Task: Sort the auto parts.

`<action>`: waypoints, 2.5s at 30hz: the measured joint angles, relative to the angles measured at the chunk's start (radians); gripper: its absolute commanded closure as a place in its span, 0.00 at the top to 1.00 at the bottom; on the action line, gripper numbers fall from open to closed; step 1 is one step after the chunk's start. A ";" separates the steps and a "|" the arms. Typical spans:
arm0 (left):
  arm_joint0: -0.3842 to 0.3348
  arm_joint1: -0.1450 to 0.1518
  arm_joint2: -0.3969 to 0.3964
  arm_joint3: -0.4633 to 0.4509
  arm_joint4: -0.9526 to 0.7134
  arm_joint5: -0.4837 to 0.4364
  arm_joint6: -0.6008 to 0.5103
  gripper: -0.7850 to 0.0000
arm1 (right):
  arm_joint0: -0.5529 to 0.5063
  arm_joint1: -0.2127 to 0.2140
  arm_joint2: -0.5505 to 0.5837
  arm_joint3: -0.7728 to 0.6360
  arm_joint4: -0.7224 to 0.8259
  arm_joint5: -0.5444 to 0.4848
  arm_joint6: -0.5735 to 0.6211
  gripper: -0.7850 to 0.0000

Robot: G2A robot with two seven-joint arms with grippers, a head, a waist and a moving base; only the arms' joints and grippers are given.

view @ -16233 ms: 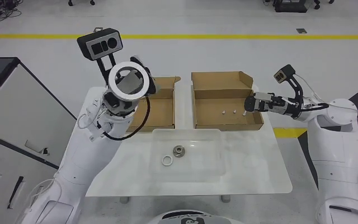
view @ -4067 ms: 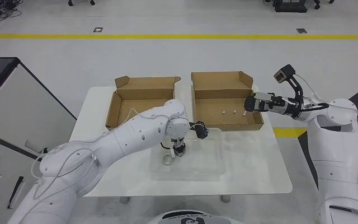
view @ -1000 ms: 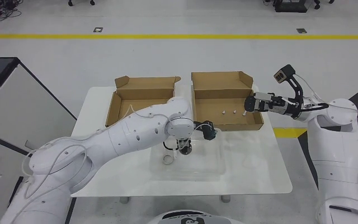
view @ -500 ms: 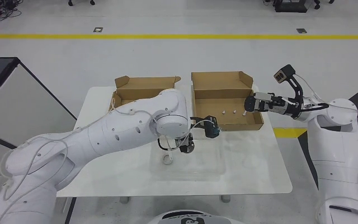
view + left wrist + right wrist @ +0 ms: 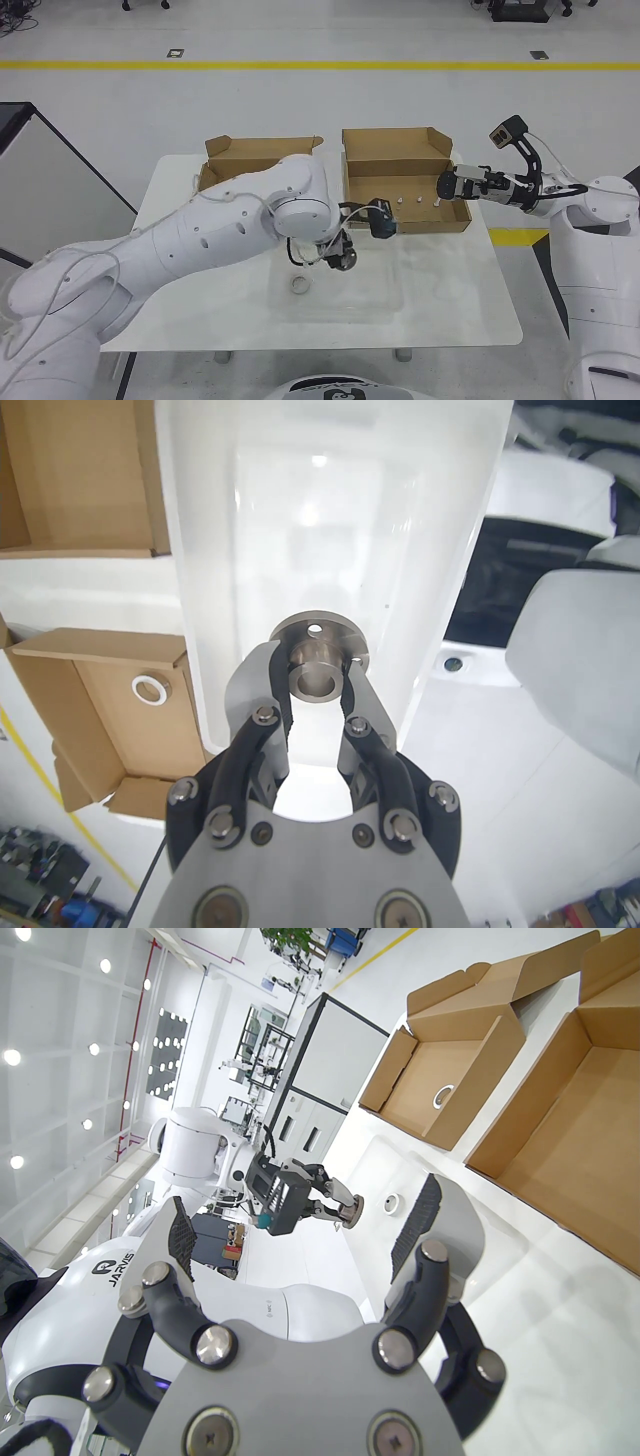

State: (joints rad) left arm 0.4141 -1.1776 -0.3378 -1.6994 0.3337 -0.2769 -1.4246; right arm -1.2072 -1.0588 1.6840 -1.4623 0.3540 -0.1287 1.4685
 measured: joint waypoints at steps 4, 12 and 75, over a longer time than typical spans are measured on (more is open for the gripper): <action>0.024 0.035 -0.100 -0.008 -0.084 -0.028 0.032 0.00 | 0.000 0.000 0.000 0.000 0.000 0.000 0.000 1.00; 0.152 0.129 -0.326 -0.050 -0.222 -0.114 0.052 0.00 | 0.000 0.000 0.000 0.000 0.000 0.000 0.000 1.00; 0.425 0.107 -0.710 -0.146 -1.373 -0.735 0.616 0.00 | 0.000 0.000 0.000 0.000 0.000 0.000 0.000 1.00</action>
State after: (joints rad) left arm 0.8388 -1.0704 -1.0477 -1.8457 -1.0393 -1.0123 -0.8085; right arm -1.2072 -1.0588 1.6840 -1.4623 0.3540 -0.1287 1.4685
